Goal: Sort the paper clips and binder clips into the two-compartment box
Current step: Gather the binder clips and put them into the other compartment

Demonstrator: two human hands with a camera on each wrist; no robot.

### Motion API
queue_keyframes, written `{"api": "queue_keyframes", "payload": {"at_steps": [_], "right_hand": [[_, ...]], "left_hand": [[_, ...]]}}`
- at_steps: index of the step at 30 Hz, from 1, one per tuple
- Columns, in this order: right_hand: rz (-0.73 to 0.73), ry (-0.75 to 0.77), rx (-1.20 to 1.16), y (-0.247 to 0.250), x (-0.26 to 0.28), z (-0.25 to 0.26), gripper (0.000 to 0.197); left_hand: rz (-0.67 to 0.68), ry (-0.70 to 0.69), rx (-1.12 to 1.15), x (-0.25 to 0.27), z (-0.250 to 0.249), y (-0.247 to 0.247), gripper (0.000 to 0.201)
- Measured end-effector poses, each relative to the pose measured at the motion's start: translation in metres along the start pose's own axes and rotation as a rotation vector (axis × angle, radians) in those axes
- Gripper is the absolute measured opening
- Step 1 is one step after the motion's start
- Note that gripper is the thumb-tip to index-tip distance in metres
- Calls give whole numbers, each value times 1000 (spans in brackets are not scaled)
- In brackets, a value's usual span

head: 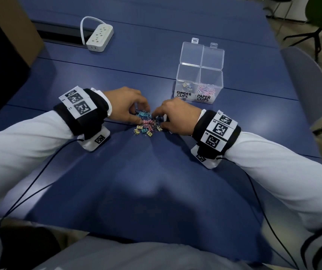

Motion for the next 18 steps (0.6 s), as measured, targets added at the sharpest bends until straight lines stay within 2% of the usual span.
{"api": "queue_keyframes", "payload": {"at_steps": [4, 10, 18], "right_hand": [[-20, -43, -25, 0, 0, -6, 33], [-61, 23, -34, 1, 6, -1, 48], [-38, 16, -2, 2, 3, 0, 38]], "left_hand": [[-31, -26, -3, -3, -3, -2, 23], [-44, -22, 4, -6, -4, -2, 19], [-54, 7, 77, -6, -3, 3, 14]]}}
Point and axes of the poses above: each hand's wrist, its own x-axis away from the middle knuckle, its own y-axis out of the back of the hand, z = x × y, the point moved 4 cm from there along -x, towards the middle knuckle, and after that the axes turned 10 degrees about y, right-handed, at the moved point
